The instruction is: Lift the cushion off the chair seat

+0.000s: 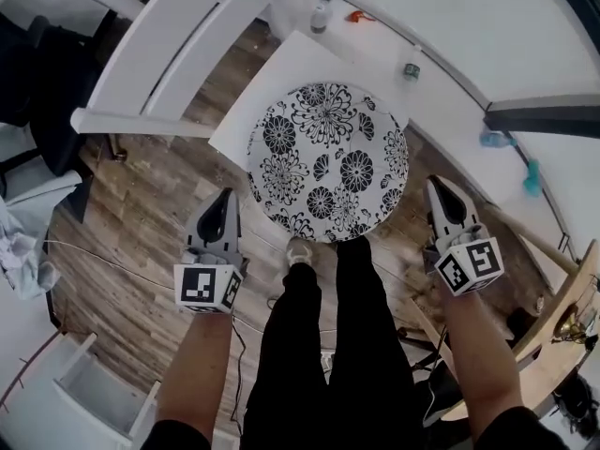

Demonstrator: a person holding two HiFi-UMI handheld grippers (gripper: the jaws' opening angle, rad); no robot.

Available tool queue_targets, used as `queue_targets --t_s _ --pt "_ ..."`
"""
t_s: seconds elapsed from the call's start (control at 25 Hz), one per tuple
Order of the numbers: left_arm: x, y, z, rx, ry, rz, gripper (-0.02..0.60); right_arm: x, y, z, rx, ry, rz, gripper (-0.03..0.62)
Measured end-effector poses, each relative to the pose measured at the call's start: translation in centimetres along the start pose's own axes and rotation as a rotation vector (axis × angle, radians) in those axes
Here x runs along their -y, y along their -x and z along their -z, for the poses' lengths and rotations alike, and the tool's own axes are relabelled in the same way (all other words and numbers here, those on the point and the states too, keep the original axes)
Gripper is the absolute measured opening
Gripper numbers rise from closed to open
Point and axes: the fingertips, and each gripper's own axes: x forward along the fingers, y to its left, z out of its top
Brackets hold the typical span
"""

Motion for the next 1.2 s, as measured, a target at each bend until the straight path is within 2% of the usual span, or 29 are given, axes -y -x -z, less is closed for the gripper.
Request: queue_targets --t_s 0.24,0.44,0.68,0.72,0.8,0.84,0.96,1.12,1.2 --pt "-0.4 -1.5 4.6 -0.049 0.034 -0.02 0.006 2.1 -3.3 4.8 -0.048 -0.004 0.044 0.012" --pt "-0.9 -3.0 7.0 -0.067 0.039 -0.001 0.006 2.6 -5.5 6.9 -0.059 -0.057 0.03 0.014" --pt "-1.2 -4.2 10.3 -0.124 0.035 0.031 0.009 4.0 -6.7 9.0 -0.084 -0.058 0.051 0.017" --pt "-1.3 -4.4 10.9 -0.135 0.039 0.033 0.017 4.2 -7.0 9.5 -0.092 -0.066 0.045 0.033" --pt "-1.5 -4.8 11.8 -0.151 0.044 0.03 0.078 4.5 -7.4 10.5 -0.119 -0.077 0.037 0.145" --pt "-1.6 -4.9 12.1 -0.156 0.044 0.027 0.09 4.8 -7.6 10.9 -0.132 -0.078 0.041 0.169" --pt "-1.8 -5.2 13.3 -0.177 0.045 0.023 0.105 5.8 -8.0 12.1 -0.16 -0.082 0.072 0.173" --pt "-1.7 -5.9 15.7 -0.225 0.048 0.033 0.141 6.7 -8.5 13.6 -0.193 -0.1 0.083 0.239" --pt "-1.6 -6.2 16.8 -0.244 0.053 0.038 0.15 7.3 -8.7 14.1 -0.202 -0.105 0.088 0.249"
